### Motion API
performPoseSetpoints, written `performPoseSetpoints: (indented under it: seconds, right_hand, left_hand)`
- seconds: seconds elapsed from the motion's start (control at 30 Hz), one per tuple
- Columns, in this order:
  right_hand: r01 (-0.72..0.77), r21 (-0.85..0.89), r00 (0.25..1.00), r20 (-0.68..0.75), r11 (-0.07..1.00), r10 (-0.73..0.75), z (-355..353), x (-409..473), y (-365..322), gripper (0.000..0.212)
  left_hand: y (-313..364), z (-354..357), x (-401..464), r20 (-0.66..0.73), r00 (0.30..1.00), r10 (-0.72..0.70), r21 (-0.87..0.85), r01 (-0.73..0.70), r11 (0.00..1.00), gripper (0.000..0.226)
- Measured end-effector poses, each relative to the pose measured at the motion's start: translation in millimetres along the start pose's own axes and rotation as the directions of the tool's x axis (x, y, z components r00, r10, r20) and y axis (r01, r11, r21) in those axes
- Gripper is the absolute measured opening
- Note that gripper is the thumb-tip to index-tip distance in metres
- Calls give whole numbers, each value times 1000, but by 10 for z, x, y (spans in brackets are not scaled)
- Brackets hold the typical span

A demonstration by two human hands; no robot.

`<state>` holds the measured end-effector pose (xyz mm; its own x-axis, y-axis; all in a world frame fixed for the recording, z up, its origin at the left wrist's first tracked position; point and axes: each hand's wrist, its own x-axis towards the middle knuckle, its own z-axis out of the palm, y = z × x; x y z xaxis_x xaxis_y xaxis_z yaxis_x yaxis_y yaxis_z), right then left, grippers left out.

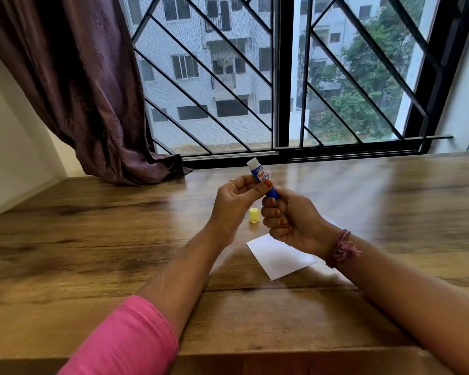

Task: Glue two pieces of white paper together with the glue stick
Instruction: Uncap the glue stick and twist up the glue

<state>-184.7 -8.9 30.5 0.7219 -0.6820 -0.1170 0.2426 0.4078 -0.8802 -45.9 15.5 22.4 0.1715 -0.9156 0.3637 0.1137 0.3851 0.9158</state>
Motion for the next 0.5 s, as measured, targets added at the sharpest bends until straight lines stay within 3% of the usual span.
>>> performPoseSetpoints:
  seconds: [0.17,0.33,0.5]
  right_hand:
    - [139,-142,982,-111,980,-155,-14,9,48,48]
    - [268,4,962,-60,963,-267,-10,-3,35,34]
    - [264,106,964,-12,959,-264,-49,-34,-28,23]
  left_hand:
    - [-9,12,-16,-41,999,17,13,-16,1000,25]
    - [-5,17,-20,-81,996,27,-15,-28,999,29]
    - [15,11,2,-113,994,-8,-126,-7,992,29]
